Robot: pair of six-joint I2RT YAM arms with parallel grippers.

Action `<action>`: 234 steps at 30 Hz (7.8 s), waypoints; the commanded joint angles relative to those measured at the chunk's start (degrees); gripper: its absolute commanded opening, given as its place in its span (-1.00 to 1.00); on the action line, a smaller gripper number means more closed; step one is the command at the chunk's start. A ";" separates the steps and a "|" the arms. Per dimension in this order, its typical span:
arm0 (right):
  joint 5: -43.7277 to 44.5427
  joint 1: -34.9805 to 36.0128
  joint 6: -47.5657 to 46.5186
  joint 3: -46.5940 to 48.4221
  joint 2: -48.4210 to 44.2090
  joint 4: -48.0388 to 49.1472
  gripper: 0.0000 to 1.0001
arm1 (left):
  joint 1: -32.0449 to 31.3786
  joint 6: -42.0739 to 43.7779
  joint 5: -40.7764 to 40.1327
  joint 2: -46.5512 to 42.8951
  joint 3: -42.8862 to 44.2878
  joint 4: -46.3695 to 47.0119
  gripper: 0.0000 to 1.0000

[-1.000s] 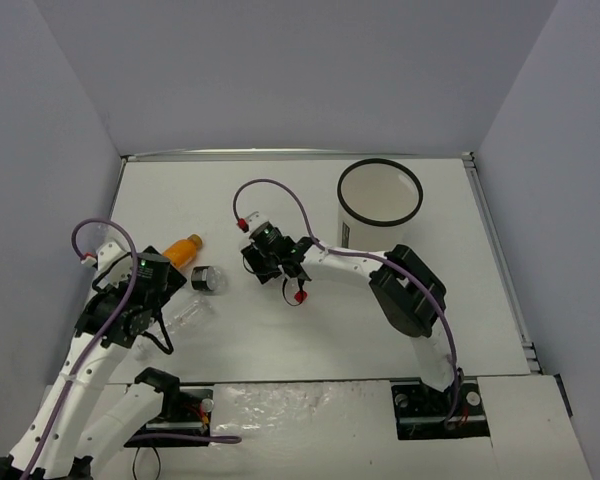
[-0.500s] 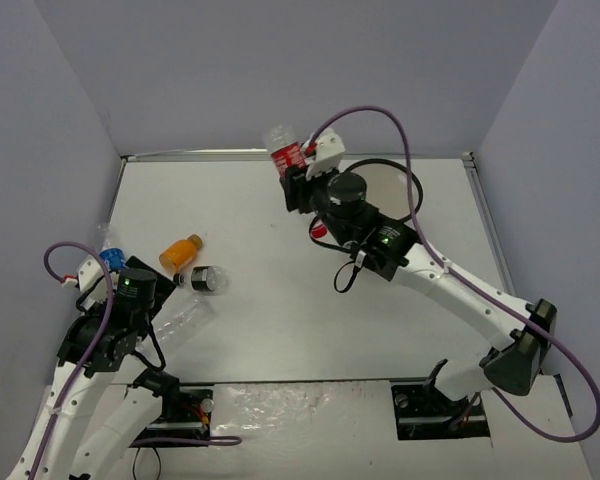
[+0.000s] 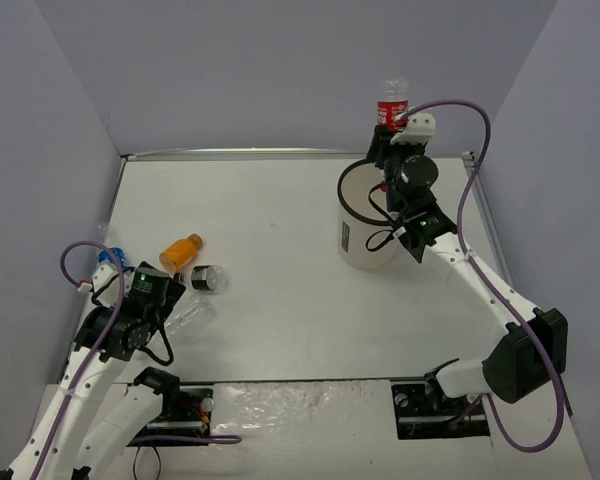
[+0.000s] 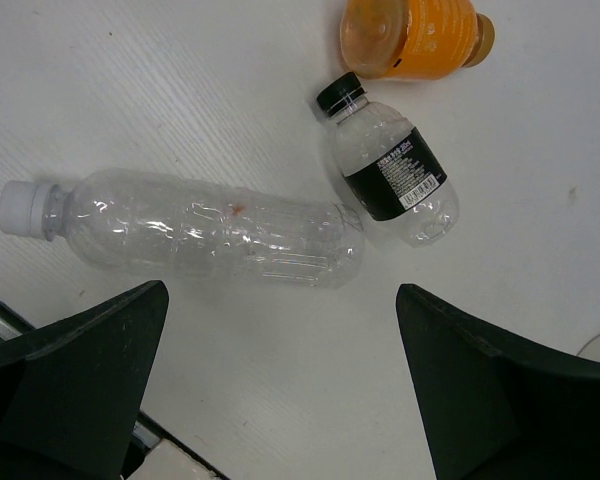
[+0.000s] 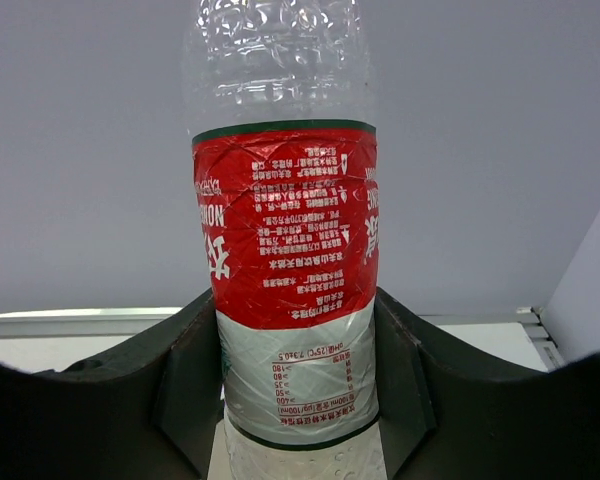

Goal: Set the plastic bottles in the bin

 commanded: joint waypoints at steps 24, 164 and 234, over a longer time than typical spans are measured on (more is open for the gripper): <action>-10.88 -3.57 7.00 -18.06 -28.90 2.92 1.00 | 0.19 -26.99 1.01 -2.60 -10.87 -3.25 0.94; 7.95 16.59 13.51 7.23 -18.01 -21.28 -0.66 | -28.28 27.83 -10.09 16.12 17.63 15.55 0.94; -4.43 10.88 21.88 -20.50 -30.62 -20.16 1.00 | 9.97 7.40 16.60 37.16 -3.21 42.74 -0.32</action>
